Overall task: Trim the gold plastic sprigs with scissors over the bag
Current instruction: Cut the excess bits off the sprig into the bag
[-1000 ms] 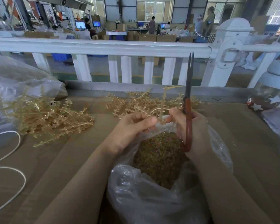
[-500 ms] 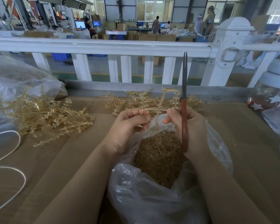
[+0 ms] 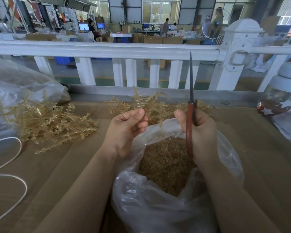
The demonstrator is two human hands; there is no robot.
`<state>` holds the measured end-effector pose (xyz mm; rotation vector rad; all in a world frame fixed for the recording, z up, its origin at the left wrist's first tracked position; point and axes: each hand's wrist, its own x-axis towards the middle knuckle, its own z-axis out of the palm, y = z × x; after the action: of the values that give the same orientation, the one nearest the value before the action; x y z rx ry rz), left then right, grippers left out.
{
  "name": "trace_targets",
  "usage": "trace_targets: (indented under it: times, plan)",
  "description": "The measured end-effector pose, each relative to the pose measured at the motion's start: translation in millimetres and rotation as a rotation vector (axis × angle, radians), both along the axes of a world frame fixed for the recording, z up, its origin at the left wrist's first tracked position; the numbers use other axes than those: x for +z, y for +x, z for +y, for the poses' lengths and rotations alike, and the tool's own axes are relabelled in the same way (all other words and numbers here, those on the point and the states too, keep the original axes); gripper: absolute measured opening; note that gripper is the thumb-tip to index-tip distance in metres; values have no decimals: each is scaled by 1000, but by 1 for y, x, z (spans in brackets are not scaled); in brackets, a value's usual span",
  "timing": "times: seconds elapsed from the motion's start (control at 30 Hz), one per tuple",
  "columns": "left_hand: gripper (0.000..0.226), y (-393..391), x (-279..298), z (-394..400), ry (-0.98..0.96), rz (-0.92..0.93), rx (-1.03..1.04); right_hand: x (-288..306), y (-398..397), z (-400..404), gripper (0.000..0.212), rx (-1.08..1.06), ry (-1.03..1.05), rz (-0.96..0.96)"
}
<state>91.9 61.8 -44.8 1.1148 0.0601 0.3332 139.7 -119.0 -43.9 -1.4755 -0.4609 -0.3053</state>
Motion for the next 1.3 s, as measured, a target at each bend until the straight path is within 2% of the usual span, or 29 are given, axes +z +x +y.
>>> trace_targets:
  times: [0.13,0.27,0.43,0.53,0.7,0.97,1.07,1.3]
  plan:
    - [21,0,0,1,-34,9,0,-5,-2,3,45,5,-232,-69]
    - [19,0,0,1,-81,-40,0,-10,0,5,69,-53,-560,-137]
    - [23,1,0,3,-54,-99,3,-17,4,5,59,-174,-778,-337]
    - [17,1,-1,3,-37,-126,25,-16,5,5,64,-201,-812,-365]
    - [22,2,-2,4,-52,-122,60,-15,3,6,63,-196,-775,-435]
    - [18,2,-3,5,-28,-155,45,-19,8,3,72,-239,-900,-329]
    - [24,3,-3,4,-18,-145,67,-20,8,3,70,-231,-903,-358]
    - [15,2,-1,1,-8,-152,84,-19,8,3,60,-265,-915,-366]
